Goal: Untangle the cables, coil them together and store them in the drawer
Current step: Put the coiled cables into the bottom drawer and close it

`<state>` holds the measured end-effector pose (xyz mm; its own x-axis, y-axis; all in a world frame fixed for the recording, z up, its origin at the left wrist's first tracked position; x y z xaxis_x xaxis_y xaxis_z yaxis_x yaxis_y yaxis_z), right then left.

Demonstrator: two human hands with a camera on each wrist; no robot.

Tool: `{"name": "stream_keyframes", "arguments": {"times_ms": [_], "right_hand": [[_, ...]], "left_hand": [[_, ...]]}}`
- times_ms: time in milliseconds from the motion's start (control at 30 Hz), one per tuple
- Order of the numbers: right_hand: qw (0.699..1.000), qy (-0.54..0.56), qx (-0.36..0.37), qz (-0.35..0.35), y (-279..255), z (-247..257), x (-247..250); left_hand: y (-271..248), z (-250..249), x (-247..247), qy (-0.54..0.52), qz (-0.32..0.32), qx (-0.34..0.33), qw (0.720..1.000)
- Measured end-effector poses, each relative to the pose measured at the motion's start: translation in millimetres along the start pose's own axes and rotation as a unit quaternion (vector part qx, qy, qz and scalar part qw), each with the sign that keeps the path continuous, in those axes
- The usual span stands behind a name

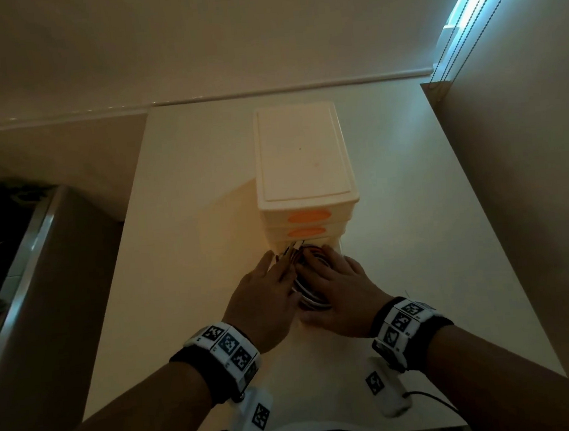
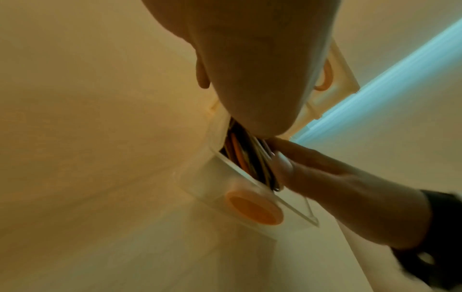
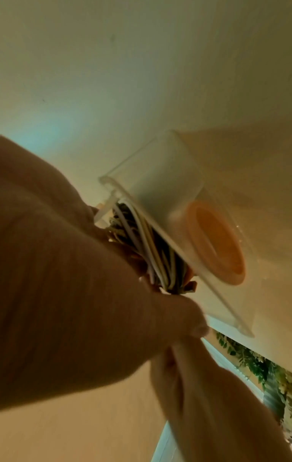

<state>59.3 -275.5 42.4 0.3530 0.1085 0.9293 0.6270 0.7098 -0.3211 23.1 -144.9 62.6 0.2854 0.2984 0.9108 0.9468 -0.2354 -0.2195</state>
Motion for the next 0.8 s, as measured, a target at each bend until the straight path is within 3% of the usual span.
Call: {"name": "stream_keyframes", "arguments": {"times_ms": [67, 267, 467, 667, 800], "right_hand": [[1.000, -0.019, 0.021, 0.008, -7, -3, -4], [0.995, -0.066, 0.046, -0.062, -31, -16, -18], [0.992, -0.075, 0.048, -0.089, -36, -11, -14], [0.994, -0.061, 0.048, -0.082, -36, -11, -18], [0.993, -0.052, 0.061, -0.084, -34, -11, -17]], "left_hand": [[-4, 8, -11, 0.019, 0.044, 0.023, 0.999], [-9, 4, -26, 0.050, 0.083, 0.019, 0.995], [-20, 0, -6, 0.035, -0.041, -0.086, 0.995], [-25, 10, -17, 0.068, -0.060, -0.103, 0.991], [-12, 13, -5, 0.030, -0.068, -0.088, 0.993]]}}
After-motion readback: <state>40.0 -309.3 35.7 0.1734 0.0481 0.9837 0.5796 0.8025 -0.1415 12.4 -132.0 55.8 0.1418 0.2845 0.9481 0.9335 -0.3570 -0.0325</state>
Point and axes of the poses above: each hand's wrist, its own y-axis towards the middle knuckle, its own x-axis out of the back of the hand, z = x × y, the point moved 7 cm from there along y, towards the middle knuckle, and after that the axes turned 9 degrees about -y, right-handed, at the moved point
